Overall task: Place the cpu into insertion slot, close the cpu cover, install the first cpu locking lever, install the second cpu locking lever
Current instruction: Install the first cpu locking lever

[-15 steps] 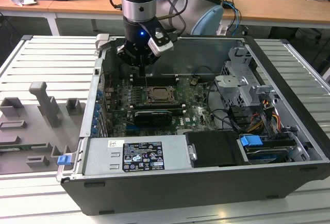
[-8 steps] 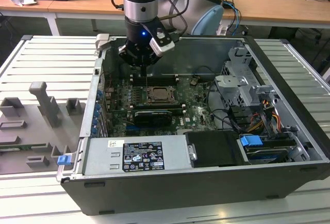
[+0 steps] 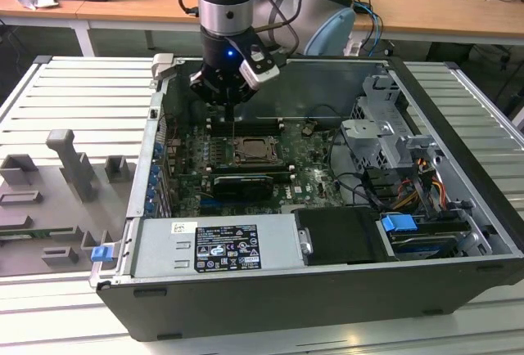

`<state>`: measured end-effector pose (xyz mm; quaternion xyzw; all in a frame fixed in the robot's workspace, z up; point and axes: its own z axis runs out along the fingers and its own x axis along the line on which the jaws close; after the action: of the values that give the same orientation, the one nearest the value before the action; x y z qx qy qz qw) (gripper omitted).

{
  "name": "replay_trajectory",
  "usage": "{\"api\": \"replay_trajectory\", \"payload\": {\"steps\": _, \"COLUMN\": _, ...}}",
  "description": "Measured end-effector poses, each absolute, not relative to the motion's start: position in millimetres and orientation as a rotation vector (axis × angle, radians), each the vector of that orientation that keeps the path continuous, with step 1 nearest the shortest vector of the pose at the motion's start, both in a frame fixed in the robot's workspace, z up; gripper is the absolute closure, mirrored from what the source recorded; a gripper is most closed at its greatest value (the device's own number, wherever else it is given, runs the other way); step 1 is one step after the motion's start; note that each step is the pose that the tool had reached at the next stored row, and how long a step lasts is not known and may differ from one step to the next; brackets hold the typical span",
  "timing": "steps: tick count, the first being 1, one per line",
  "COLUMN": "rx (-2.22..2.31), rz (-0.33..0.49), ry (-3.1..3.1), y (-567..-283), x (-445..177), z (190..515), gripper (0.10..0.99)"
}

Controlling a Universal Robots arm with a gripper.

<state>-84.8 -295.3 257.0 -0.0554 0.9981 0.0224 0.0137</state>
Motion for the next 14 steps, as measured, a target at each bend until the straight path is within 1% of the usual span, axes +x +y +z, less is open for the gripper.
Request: {"api": "replay_trajectory", "payload": {"steps": 14, "rx": -0.173, "rz": 0.07, "ry": 3.109, "y": -295.3, "x": -80.4, "z": 256.7, "gripper": 0.98}}
